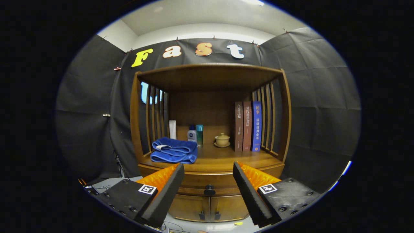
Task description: Pull open the drawer, take out the items inside it, and place them on the countertop above the cabinet.
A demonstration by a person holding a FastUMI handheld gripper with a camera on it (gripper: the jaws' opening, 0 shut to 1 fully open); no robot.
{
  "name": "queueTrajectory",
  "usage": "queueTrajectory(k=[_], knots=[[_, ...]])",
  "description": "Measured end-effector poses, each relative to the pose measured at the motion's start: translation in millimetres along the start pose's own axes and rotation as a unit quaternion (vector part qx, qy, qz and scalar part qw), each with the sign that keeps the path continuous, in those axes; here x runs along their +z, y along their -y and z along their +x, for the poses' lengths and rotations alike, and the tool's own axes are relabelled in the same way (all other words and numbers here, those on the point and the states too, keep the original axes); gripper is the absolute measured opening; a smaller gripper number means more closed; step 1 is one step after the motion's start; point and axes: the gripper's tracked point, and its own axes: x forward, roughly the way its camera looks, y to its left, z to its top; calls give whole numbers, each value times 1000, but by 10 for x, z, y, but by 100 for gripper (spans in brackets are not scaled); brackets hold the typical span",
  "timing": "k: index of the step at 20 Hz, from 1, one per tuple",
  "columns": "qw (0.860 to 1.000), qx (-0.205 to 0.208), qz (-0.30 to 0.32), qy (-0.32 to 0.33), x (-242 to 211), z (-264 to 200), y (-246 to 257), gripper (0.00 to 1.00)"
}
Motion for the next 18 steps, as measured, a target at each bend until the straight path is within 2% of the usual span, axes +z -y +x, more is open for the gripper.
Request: queueTrajectory(k=[8,15,16,18], knots=[[998,-12,22,-61,-999,759,127,99],[995,-22,17,-98,-1496,1066,212,98],[994,-20,18,-106,-1546,1076,201,96],[992,-19,22,-122,-1635,1145,159,81]])
